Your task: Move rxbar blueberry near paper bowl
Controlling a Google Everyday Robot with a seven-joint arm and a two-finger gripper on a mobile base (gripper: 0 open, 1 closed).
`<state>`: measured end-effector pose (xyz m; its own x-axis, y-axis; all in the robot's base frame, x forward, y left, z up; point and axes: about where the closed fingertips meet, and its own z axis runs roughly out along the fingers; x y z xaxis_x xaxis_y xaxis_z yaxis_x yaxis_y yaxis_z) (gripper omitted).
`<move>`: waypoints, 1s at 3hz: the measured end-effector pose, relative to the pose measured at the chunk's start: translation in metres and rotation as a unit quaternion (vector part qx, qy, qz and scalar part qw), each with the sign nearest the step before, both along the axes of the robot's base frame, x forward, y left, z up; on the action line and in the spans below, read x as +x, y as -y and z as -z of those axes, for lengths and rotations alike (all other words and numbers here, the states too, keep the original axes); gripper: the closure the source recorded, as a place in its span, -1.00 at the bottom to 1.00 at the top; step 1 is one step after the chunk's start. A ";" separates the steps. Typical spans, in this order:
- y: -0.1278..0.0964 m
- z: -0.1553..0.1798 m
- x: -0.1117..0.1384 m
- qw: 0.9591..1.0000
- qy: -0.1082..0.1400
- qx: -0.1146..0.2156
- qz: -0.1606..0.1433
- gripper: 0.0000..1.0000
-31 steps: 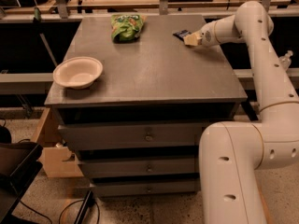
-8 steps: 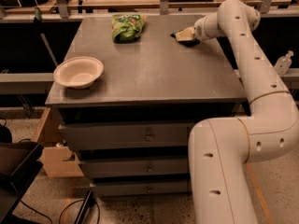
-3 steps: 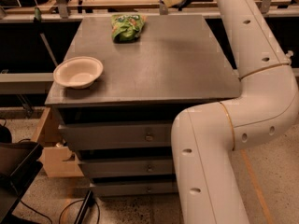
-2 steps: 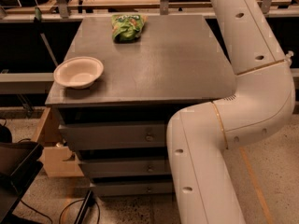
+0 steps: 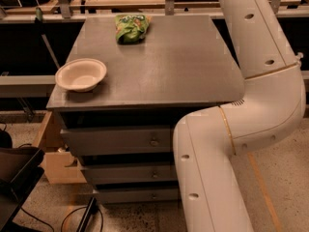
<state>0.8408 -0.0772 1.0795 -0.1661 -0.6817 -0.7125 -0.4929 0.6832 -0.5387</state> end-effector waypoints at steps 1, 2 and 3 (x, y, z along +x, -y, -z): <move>-0.003 0.003 -0.004 1.000 0.004 0.000 -0.005 1.00; 0.006 0.050 -0.014 1.000 -0.023 -0.014 0.008 1.00; 0.013 0.094 -0.041 0.997 -0.056 -0.036 0.030 1.00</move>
Offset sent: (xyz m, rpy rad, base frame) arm -0.1256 0.0466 -0.0231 -0.1142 -0.1703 0.0681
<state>0.7996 -0.0902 0.9858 -0.2844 -0.7163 -0.6372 -0.5128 0.6752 -0.5302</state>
